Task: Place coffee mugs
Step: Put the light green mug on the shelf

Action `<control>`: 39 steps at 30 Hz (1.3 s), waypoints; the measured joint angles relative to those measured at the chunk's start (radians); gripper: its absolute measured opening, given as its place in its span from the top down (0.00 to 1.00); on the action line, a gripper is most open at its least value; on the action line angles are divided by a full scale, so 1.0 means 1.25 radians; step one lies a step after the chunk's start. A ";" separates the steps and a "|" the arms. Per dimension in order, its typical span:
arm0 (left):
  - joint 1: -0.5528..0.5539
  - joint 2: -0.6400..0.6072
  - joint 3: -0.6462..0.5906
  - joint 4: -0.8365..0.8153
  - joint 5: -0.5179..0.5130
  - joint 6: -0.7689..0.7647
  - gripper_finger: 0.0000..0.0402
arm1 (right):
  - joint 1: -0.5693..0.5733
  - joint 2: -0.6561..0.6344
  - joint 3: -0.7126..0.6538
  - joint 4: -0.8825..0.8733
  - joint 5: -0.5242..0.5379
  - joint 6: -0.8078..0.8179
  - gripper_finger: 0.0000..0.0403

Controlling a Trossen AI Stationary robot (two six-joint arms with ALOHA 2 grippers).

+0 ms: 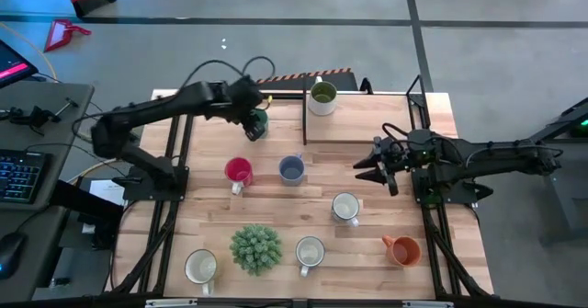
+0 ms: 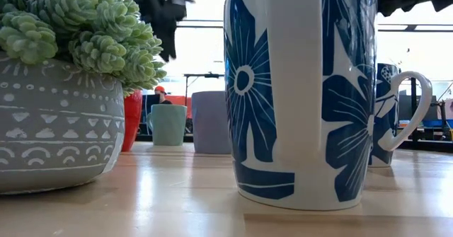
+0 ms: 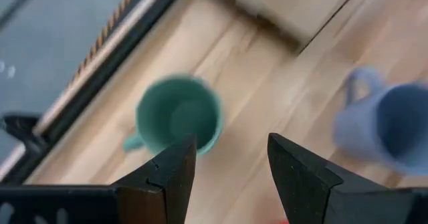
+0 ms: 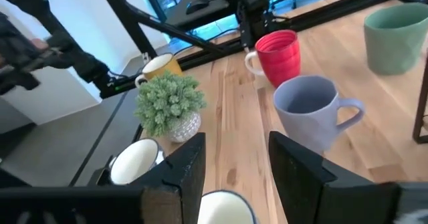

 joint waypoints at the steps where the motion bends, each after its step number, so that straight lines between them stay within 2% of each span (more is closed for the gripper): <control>1: 0.004 0.023 0.000 -0.010 0.004 0.000 0.57 | 0.000 0.000 0.000 -0.007 -0.003 0.000 0.64; 9: 0.008 0.156 -0.001 0.013 0.053 -0.002 0.57 | 0.000 0.000 0.000 -0.054 -0.007 0.000 0.64; 14: 0.005 0.205 -0.001 0.031 0.051 -0.004 0.57 | 0.000 0.000 0.000 -0.067 -0.009 0.000 0.64; 21: 0.006 0.216 -0.001 0.087 0.003 -0.021 0.57 | 0.000 0.000 0.000 -0.070 -0.013 0.000 0.64; 32: 0.008 0.220 -0.001 0.080 -0.047 -0.027 0.57 | 0.000 0.000 0.000 -0.077 -0.016 0.000 0.64; 36: 0.008 0.237 -0.001 0.072 -0.053 -0.077 0.57 | 0.000 0.000 0.000 -0.077 -0.016 0.003 0.64; 39: 0.006 0.253 -0.001 0.064 -0.053 -0.064 0.57 | 0.000 0.000 0.000 -0.077 -0.016 0.003 0.64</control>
